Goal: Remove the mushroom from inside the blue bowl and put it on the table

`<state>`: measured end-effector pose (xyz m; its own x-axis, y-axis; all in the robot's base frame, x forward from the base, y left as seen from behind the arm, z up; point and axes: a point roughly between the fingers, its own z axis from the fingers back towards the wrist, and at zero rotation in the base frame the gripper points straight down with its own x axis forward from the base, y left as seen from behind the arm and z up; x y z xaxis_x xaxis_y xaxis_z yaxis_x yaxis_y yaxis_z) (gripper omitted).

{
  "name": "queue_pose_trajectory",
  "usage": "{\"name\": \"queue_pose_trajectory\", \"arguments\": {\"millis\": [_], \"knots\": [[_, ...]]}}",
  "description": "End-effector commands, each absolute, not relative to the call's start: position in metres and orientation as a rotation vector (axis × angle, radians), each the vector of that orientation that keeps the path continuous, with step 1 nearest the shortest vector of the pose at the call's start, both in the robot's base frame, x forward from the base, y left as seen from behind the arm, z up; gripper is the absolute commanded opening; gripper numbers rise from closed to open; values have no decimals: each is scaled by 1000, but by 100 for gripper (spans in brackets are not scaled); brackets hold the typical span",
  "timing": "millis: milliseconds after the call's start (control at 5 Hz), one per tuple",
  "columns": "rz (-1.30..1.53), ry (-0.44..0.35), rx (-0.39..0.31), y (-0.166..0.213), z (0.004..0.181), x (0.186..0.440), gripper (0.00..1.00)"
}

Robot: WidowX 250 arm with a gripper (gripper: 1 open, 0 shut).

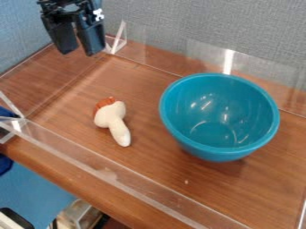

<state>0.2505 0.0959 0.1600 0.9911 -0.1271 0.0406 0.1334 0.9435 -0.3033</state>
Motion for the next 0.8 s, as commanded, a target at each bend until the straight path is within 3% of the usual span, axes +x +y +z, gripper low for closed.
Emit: {"name": "queue_pose_trajectory", "arguments": {"millis": [0,200,600], "knots": [[-132,-76,-293,83,174,237,100],[-173,-96,-279,75,179,235,100],[-58,-110,-263,96,156,249,100]]}}
